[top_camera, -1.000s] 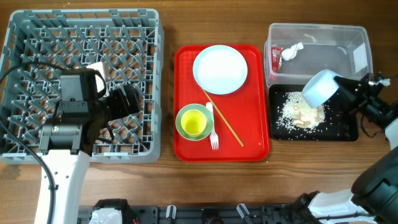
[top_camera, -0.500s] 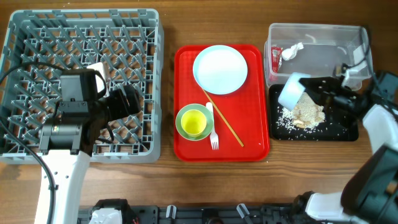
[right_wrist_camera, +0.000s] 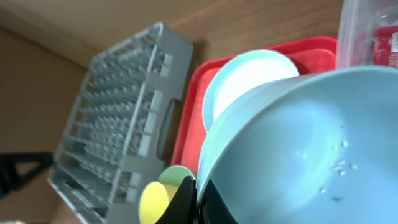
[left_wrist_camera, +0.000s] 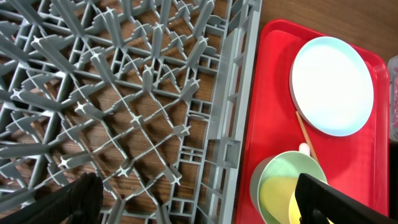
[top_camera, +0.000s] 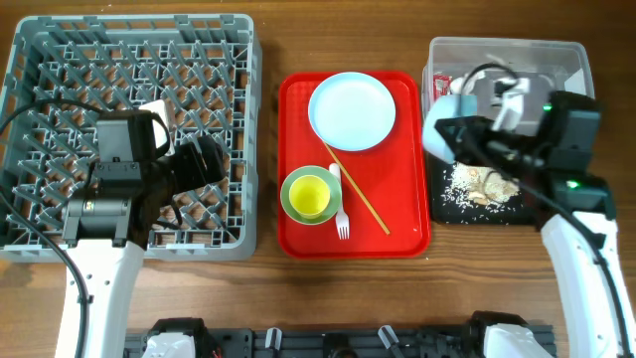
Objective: Sort waste into correct bins and load items into the dishwasher rack
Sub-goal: 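Tip the blue bowl over the black tray to dump the rice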
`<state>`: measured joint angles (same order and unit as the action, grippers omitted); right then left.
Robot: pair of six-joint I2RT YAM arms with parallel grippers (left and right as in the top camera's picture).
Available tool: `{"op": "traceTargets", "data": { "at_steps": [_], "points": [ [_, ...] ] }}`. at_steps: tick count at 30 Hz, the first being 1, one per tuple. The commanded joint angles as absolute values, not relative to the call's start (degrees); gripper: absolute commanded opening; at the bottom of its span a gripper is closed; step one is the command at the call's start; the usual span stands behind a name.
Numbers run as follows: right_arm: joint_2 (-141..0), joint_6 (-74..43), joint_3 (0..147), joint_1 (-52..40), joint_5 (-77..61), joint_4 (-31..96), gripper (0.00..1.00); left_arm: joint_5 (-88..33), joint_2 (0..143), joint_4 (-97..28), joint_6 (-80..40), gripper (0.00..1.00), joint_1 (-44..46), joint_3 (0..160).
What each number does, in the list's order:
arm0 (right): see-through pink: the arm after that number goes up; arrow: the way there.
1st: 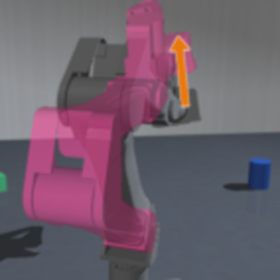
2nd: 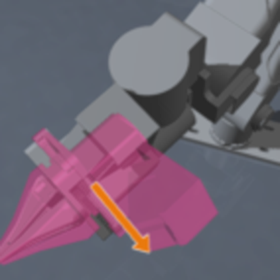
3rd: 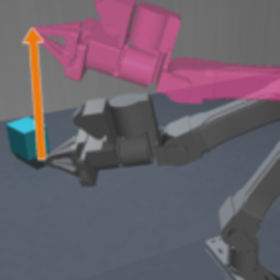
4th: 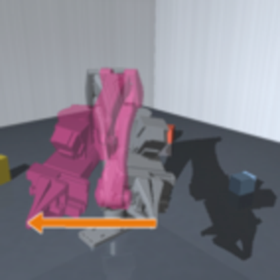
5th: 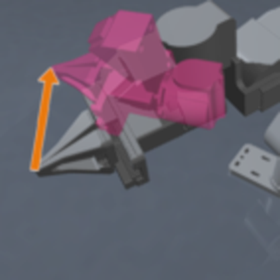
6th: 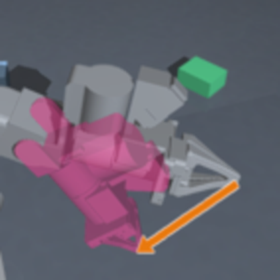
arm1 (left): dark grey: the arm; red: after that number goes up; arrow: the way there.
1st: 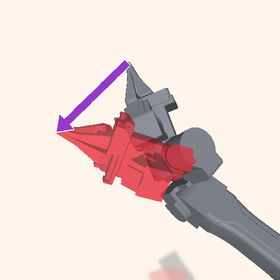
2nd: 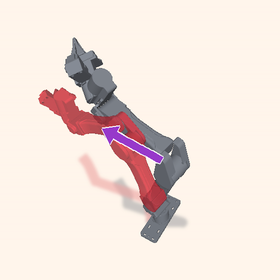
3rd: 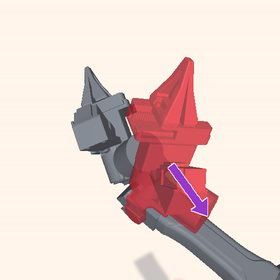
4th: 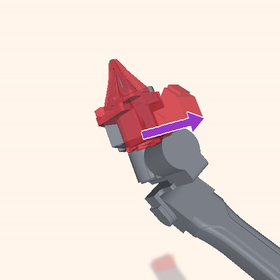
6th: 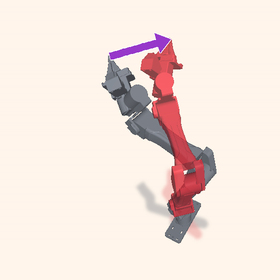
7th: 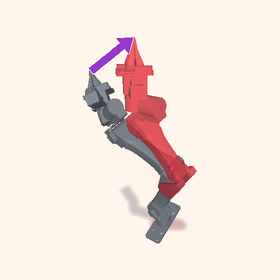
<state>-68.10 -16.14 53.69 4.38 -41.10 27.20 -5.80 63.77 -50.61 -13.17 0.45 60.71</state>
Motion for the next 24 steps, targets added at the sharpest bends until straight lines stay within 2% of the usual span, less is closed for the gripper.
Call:
{"op": "traceTargets", "data": {
  "at_steps": [1, 6, 9, 12, 14, 19, 24],
  "points": [
    [-67.66, -13.47, 54.13, -2.07, -28.82, 27.27, 0.04, -5.26, 63.55, -50.63, -12.43, 1.00, 0.21, 61.73],
    [-67.66, -15.38, 56.01, -6.57, -19.73, 27.88, 0.04, -5.26, 63.55, -50.63, -12.45, 1.00, 0.21, 61.73],
    [-67.66, -27.59, 56.01, -5.52, -7.84, 32.51, 0.04, -5.26, 63.55, -50.65, -12.43, 1.00, 0.21, 61.73],
    [-67.70, -39.40, 55.88, -2.52, -3.57, 37.89, 0.04, -5.26, 63.55, -50.63, -12.43, 1.00, 0.21, 61.73],
    [-68.03, -37.36, 55.79, 0.89, -11.84, 37.23, 0.04, -5.26, 63.55, -50.63, -12.43, 1.00, 0.21, 61.73],
    [-70.85, -24.25, 55.79, 11.92, -47.90, 32.80, 0.04, -5.26, 63.55, -50.63, -12.43, 1.00, 0.21, 61.73],
    [-78.70, -17.80, 55.77, 22.11, -75.75, 32.86, 0.04, -5.26, 63.55, -50.65, -12.43, 1.00, 0.21, 61.73]
  ]
}}
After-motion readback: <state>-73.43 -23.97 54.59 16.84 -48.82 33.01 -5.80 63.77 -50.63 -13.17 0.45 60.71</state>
